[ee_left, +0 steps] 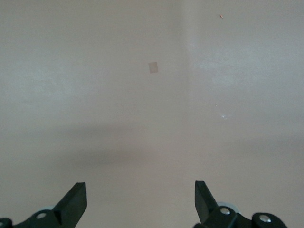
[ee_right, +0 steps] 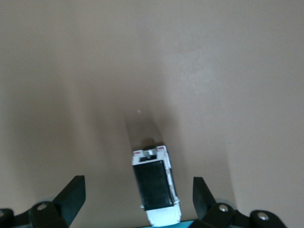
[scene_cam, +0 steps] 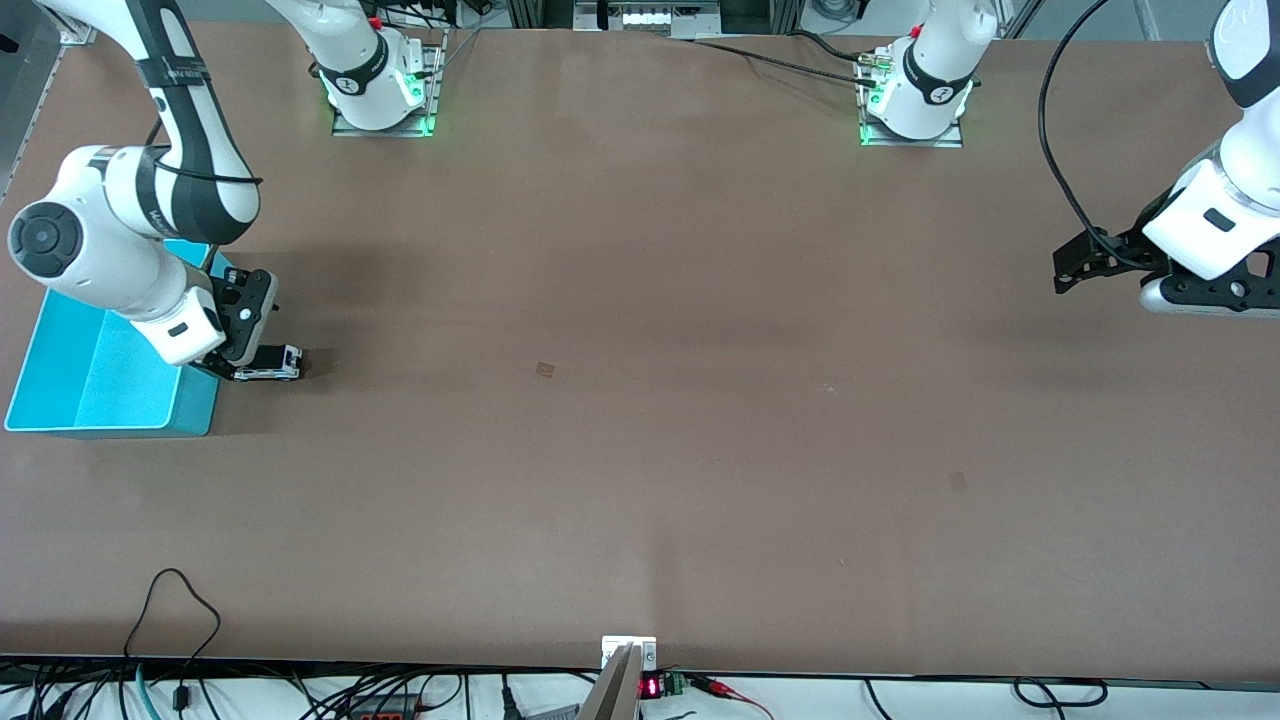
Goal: Wind and store white jeep toy
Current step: 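Grasp the jeep with the right gripper and lift it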
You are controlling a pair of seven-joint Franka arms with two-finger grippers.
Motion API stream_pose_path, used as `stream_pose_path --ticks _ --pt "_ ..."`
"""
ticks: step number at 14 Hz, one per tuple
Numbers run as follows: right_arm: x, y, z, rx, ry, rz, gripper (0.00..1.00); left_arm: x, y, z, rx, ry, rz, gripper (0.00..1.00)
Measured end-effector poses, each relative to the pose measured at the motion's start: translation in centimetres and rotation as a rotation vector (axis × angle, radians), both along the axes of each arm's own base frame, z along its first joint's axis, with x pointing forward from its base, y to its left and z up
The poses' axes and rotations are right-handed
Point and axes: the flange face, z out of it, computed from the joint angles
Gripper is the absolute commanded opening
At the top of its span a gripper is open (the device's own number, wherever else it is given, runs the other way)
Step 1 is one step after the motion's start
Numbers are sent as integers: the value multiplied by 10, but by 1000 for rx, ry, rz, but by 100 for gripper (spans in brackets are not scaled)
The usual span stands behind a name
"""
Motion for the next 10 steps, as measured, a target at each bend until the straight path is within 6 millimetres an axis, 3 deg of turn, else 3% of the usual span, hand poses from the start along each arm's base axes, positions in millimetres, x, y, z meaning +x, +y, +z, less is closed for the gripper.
stream_pose_path --ticks 5,10 --pt "-22 -58 -54 1 -51 38 100 -1 0 -1 0 7 0 100" --pt "-19 -62 -80 3 -79 45 100 -1 0 -1 0 10 1 100"
